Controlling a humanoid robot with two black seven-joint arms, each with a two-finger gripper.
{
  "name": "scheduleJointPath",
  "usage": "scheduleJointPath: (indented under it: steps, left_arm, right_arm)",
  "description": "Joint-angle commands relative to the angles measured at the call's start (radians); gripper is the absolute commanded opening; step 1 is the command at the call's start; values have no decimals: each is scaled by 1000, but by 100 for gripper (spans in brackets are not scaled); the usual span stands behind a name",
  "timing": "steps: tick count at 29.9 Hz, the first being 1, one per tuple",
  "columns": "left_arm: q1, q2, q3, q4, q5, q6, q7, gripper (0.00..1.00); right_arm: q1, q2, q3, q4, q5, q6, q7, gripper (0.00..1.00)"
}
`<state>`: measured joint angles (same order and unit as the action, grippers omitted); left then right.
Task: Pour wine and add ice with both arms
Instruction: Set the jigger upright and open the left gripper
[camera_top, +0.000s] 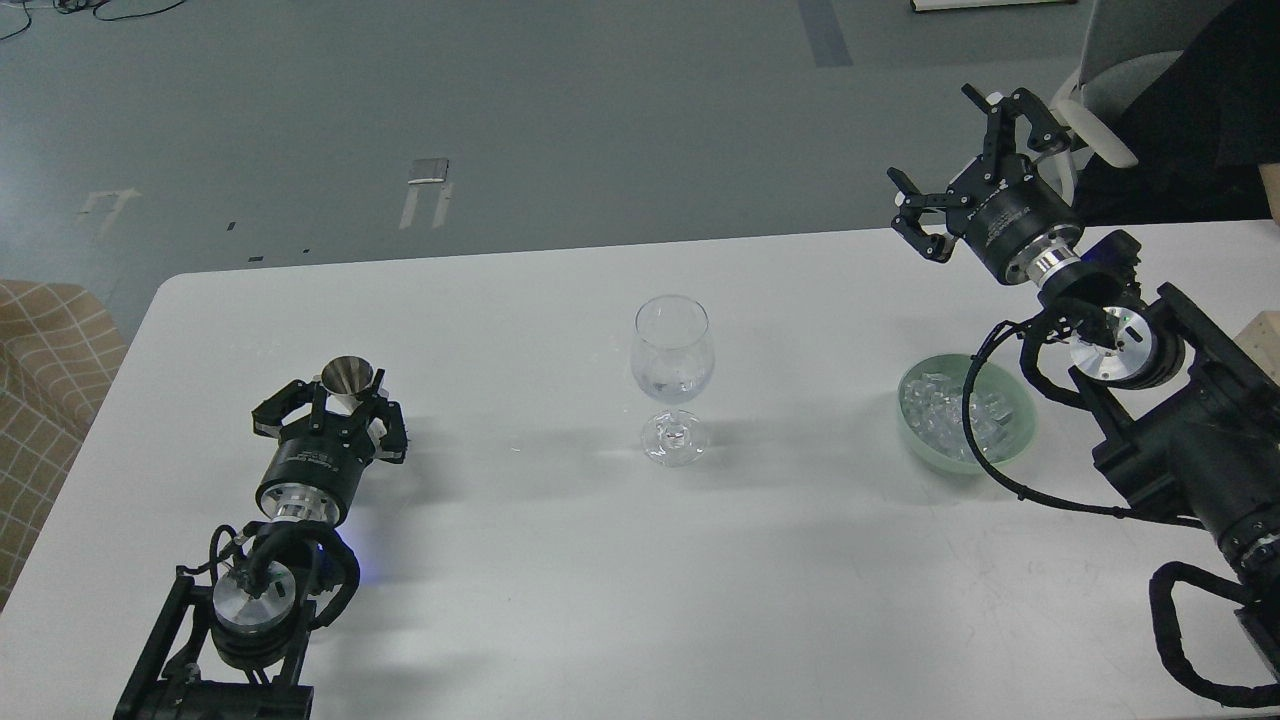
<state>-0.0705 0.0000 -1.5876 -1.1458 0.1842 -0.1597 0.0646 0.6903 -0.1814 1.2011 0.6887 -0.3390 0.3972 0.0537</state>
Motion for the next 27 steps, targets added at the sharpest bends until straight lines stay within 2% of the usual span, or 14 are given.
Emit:
scheduleJointPath:
  steps: [1,6,11,27]
  left_arm:
    - [1,0,1,0,3,0,1,63]
    - [0,0,2,0,0,0,6,75]
    - [0,0,2,0,-2,0,11,96]
    - [11,0,-11,-2,-5,-1,20,98]
  right_arm:
    - [0,-1,0,0,0,0,0,100]
    - [0,-1,0,0,0,0,0,100]
    - [2,-1,0,0,0,0,0,100]
    - [2,0,0,0,0,-4,0,100]
